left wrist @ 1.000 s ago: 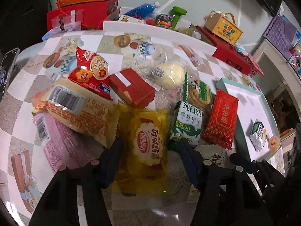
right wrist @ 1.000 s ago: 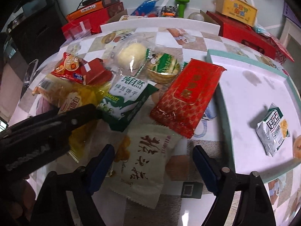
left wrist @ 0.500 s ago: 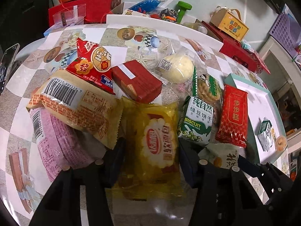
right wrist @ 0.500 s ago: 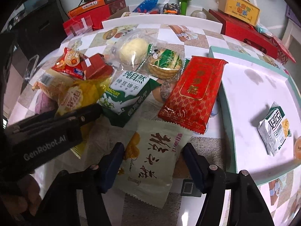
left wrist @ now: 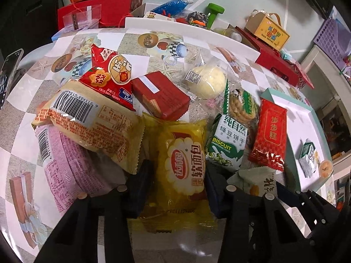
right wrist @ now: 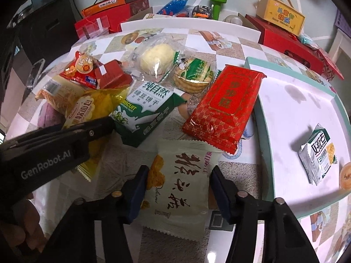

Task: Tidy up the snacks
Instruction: 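Grasp the white cookie bag with the right gripper while the left grasps the yellow bread bag, then carry both bags over the white tray and open both grippers to drop them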

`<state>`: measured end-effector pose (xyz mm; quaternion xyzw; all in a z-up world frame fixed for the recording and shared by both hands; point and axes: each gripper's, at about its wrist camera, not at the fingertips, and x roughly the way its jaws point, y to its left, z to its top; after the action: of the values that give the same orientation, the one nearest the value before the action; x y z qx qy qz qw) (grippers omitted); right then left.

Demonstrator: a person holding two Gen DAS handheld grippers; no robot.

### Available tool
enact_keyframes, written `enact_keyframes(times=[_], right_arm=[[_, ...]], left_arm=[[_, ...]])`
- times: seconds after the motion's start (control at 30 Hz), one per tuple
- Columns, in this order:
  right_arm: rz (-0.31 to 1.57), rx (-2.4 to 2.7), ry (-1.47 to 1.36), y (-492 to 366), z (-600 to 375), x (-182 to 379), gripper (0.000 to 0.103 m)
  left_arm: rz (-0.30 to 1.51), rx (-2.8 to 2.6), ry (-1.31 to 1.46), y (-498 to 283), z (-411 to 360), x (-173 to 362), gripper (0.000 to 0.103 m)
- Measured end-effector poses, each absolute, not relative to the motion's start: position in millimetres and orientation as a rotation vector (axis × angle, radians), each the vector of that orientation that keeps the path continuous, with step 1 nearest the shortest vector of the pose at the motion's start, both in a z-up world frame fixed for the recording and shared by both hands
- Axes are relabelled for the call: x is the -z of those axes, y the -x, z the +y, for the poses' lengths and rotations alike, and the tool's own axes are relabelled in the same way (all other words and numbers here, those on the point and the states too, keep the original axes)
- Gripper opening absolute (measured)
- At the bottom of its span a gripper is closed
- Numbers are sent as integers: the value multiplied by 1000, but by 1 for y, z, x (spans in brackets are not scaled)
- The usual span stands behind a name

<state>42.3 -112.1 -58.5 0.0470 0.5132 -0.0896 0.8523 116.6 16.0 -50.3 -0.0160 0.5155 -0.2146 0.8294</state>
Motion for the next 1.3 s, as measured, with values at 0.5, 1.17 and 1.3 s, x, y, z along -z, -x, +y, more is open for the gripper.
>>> enact_keyframes(times=[0.5,1.17,1.3], right_arm=[[987,161,-149,-32,-117,26,58],[904,167,-180,-22,-125,-3,58],[891,177,-189,-21,-133,-5,58]], left_arm=[[1037,461,69,-114,23,30,42],[943,485,61,-101,20,-2,42],[942,496,60,-101,14,-2,42]])
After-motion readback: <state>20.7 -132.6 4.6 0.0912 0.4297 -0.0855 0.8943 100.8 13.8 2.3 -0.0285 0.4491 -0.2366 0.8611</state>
